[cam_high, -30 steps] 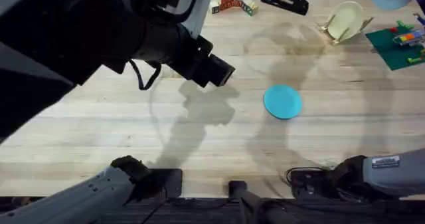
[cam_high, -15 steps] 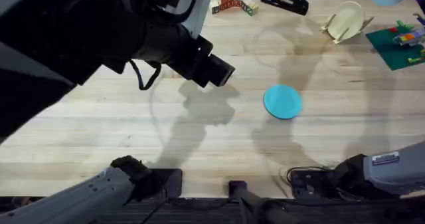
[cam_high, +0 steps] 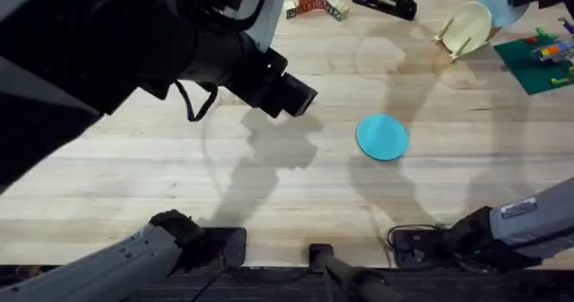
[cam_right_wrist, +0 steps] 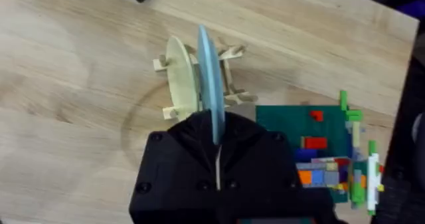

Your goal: Pick up the plates from the table one by one and place each into a slot on the dish rack.

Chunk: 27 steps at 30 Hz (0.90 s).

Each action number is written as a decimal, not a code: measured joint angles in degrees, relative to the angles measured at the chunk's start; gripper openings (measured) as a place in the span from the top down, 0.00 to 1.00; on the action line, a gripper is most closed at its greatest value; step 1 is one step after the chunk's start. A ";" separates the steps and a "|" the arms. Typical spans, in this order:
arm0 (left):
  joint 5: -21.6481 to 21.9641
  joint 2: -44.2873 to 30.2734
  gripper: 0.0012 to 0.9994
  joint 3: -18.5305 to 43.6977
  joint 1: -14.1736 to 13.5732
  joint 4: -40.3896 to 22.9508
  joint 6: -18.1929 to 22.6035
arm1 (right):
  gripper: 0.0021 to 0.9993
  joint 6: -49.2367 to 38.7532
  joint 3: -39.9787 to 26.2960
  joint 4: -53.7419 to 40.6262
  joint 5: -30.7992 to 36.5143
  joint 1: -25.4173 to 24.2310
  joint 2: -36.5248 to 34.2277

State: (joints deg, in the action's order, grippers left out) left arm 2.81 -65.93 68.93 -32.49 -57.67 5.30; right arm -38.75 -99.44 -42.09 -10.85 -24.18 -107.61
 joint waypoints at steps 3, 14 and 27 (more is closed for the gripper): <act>0.00 0.00 0.01 0.01 0.00 0.00 0.00 | 0.97 0.01 0.00 0.03 -1.00 0.00 -0.57; 0.00 0.00 0.01 0.01 0.00 0.00 -0.17 | 0.97 0.01 -0.02 2.34 -2.10 -0.07 -2.49; 0.00 0.00 0.01 0.01 0.00 0.00 -0.17 | 0.97 -0.08 -0.02 2.67 -2.10 -0.07 -4.86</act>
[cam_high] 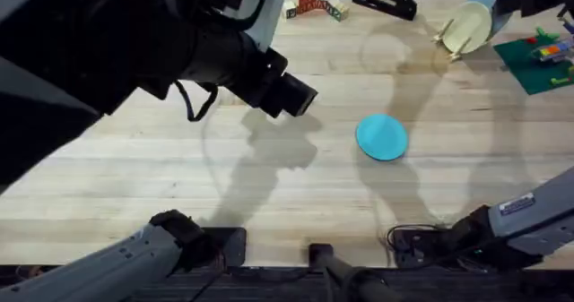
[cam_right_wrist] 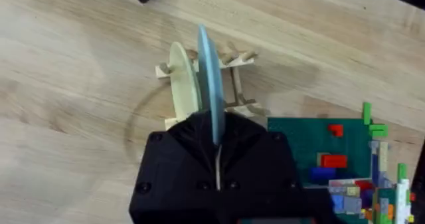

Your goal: Pick up the plates from the table one by one and place each into a slot on the dish rack.

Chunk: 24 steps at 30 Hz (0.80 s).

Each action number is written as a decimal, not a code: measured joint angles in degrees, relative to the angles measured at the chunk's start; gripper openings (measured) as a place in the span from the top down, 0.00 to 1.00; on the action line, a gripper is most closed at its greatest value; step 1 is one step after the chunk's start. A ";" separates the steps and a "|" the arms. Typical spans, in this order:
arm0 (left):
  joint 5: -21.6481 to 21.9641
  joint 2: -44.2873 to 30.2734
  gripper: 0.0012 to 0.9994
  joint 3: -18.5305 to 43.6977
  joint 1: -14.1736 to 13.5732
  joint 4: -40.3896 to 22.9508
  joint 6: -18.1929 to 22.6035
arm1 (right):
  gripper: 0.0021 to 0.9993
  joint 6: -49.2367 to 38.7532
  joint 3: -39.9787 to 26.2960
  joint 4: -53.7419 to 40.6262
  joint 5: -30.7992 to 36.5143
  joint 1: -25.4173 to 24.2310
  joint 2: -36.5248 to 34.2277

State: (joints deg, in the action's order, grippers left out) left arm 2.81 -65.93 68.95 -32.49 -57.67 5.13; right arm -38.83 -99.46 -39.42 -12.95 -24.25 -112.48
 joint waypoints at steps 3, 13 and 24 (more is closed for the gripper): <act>0.00 0.00 0.01 -0.02 0.00 0.00 0.00 | 0.97 0.00 -0.02 0.03 -0.02 0.00 -0.66; 0.00 0.00 0.01 0.00 0.00 0.00 0.00 | 0.97 -0.16 -0.15 0.24 -0.38 -0.20 -1.06; 0.00 0.00 0.01 0.00 0.00 0.43 0.00 | 0.97 -0.61 -0.48 0.28 0.70 -0.20 -1.65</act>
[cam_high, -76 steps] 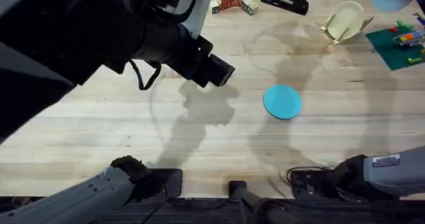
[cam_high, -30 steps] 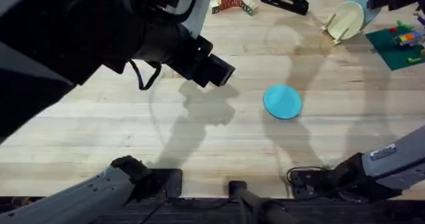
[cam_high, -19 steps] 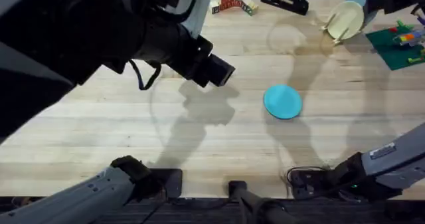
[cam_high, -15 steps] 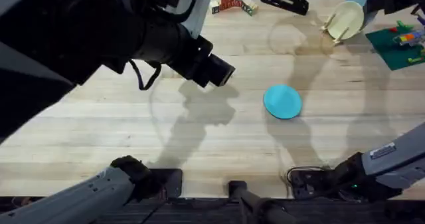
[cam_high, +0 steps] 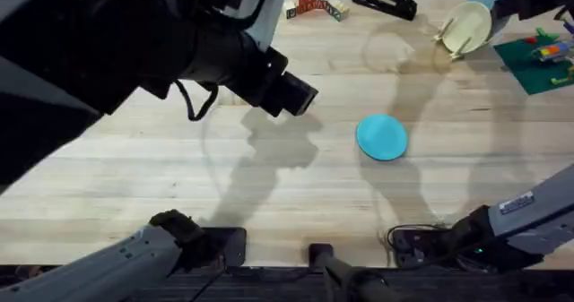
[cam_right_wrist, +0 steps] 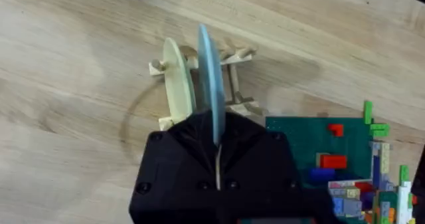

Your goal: Pick up the plates from the table one by one and place each into a slot on the dish rack.

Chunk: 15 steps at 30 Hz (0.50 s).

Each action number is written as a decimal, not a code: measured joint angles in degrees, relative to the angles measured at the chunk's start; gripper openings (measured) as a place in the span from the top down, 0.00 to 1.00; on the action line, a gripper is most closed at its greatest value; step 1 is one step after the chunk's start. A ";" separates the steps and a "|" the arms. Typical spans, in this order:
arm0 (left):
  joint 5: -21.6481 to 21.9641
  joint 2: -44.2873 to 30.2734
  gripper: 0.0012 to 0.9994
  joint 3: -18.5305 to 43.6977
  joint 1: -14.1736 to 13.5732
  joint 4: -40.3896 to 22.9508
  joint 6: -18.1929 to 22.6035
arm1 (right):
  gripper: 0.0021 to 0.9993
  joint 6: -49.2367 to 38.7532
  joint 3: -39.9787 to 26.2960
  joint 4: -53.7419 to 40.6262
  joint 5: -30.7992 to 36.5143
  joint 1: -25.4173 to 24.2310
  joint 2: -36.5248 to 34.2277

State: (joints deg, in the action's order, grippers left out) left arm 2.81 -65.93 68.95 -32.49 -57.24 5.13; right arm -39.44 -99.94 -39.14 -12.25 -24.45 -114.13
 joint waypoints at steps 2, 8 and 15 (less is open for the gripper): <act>0.00 0.00 0.01 -0.01 0.00 0.64 0.00 | 0.97 0.00 -0.02 -0.06 0.01 0.00 0.00; 0.00 0.00 0.01 -0.01 0.00 1.10 0.00 | 0.97 0.00 -0.15 -0.08 -0.02 0.00 -0.22; 0.00 0.00 0.01 0.00 0.00 1.10 -0.02 | 0.97 0.00 -0.73 0.07 -0.22 0.00 -0.85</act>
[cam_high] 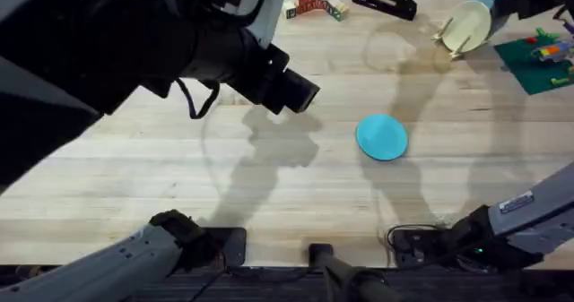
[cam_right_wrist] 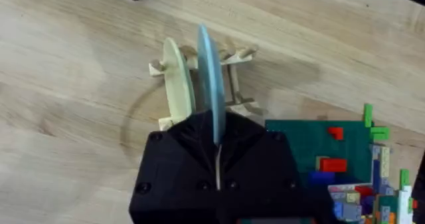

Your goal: Pick up the plates from the table one by one and place each into a slot on the dish rack.

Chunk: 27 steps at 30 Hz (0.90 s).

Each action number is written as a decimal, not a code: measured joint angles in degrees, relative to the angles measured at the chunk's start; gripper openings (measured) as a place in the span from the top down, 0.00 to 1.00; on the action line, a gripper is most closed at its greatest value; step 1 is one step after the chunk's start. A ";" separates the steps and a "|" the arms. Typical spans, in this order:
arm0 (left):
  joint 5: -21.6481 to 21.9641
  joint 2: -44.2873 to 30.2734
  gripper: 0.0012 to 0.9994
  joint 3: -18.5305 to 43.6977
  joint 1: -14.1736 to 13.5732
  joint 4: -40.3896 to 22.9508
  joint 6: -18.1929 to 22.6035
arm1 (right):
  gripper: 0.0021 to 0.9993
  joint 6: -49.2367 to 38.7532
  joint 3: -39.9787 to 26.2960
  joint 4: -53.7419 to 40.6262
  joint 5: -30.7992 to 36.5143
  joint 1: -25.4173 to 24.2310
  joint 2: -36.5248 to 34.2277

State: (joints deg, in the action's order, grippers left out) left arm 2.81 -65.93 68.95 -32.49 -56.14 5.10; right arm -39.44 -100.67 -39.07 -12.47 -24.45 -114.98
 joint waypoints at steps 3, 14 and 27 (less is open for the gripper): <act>0.00 0.00 0.01 0.00 0.00 0.00 -0.43 | 0.97 0.00 -0.03 -0.02 -0.02 0.00 0.00; 0.00 0.00 0.01 0.00 0.00 0.00 -0.87 | 0.97 0.00 -0.05 -0.50 0.04 0.00 0.00; 0.00 0.00 0.01 0.00 0.00 0.00 -0.87 | 0.97 0.69 -0.05 -1.41 0.92 0.10 0.44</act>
State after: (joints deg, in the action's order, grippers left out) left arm 2.81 -65.93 68.95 -32.49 -56.14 4.23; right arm -38.75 -100.73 -40.48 -11.55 -24.34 -114.54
